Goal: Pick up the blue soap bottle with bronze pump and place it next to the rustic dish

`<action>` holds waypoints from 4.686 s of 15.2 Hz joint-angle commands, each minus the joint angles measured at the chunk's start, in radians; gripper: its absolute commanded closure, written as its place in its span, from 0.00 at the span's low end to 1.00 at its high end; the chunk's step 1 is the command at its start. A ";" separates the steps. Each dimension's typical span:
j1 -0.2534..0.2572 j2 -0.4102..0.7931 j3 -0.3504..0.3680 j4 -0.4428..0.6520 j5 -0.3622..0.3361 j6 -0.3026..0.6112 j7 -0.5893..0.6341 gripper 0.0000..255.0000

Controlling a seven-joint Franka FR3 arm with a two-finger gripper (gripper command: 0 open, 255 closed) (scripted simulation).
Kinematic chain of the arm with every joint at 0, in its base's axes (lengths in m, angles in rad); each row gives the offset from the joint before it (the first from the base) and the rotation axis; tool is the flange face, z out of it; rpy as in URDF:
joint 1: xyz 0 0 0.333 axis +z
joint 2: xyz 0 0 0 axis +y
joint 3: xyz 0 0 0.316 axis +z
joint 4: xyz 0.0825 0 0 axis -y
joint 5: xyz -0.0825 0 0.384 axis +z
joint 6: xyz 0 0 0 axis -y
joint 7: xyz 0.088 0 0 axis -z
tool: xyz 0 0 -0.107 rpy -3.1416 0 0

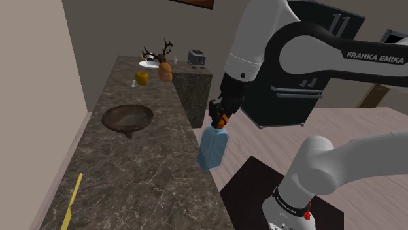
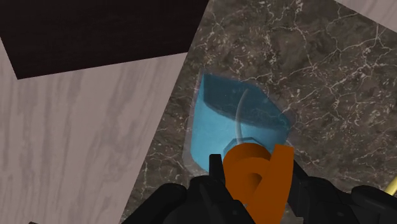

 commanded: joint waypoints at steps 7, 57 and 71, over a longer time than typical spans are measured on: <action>-0.010 0.021 -0.018 0.121 -0.018 -0.099 0.004 1.00; 0.079 1.309 0.144 1.362 -0.513 -0.142 0.267 1.00; 0.027 1.263 0.145 1.096 -0.499 0.075 0.285 1.00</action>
